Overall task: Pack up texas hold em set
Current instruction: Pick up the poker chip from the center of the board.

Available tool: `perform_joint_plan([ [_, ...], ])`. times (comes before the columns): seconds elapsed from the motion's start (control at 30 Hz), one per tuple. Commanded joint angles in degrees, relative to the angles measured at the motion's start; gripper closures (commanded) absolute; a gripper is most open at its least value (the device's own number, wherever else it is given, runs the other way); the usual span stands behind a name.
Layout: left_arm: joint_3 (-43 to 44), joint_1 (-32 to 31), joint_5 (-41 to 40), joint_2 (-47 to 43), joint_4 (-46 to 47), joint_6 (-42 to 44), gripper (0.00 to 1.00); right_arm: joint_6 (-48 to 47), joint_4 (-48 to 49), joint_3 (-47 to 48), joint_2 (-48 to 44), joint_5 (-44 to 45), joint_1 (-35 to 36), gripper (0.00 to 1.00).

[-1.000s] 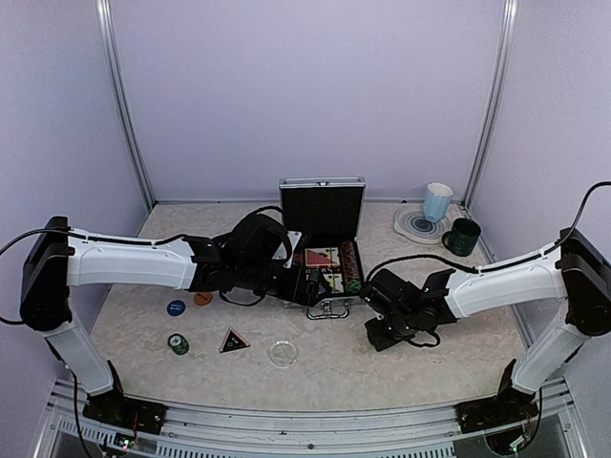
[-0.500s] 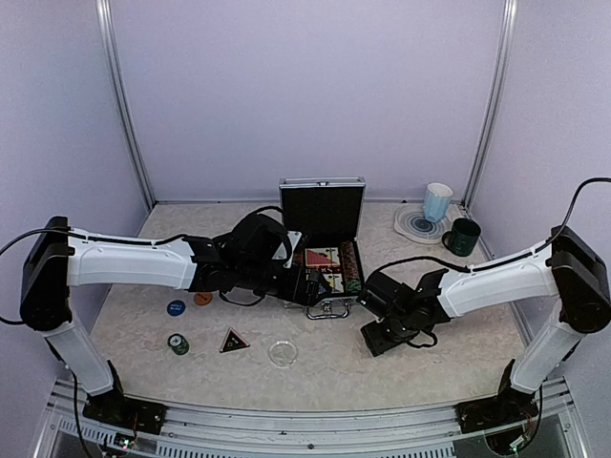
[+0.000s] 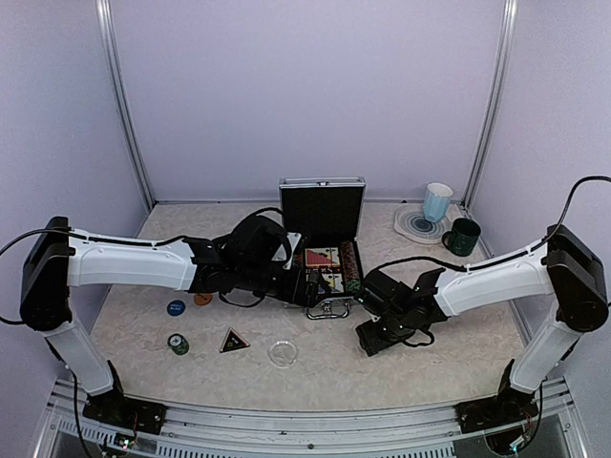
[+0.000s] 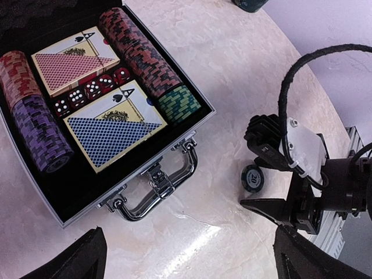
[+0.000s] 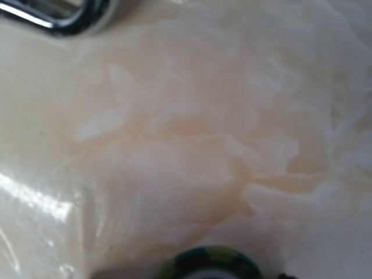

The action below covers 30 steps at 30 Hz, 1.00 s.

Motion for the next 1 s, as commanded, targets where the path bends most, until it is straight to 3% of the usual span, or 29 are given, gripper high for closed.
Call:
perform_joint_plan([
  [0.0, -0.9, 0.0, -0.3, -1.5, 1.3, -0.1, 0.01, 0.1, -0.1, -0.6, 2.8, -2.4, -0.1, 0.34],
  [0.13, -1.0, 0.0, -0.1, -1.5, 1.4, -0.3, 0.01, 1.1, 0.7, -1.7, 2.2, -2.3, -0.1, 0.43],
  [0.33, -1.1, 0.1, -0.2, -1.5, 1.4, -0.2, 0.01, 1.0, -0.2, -1.5, 2.5, -2.1, -0.2, 0.46],
  [0.5, -1.0, 0.0, 0.2, -1.0, 1.6, -0.4, 0.01, 0.2, -0.2, -0.7, 2.4, -2.0, 0.1, 0.54],
  [0.97, -0.9, 0.0, 0.1, -1.3, 1.4, -0.4, 0.01, -0.9, -0.8, 1.8, -1.0, -0.1, 0.5, 0.56],
])
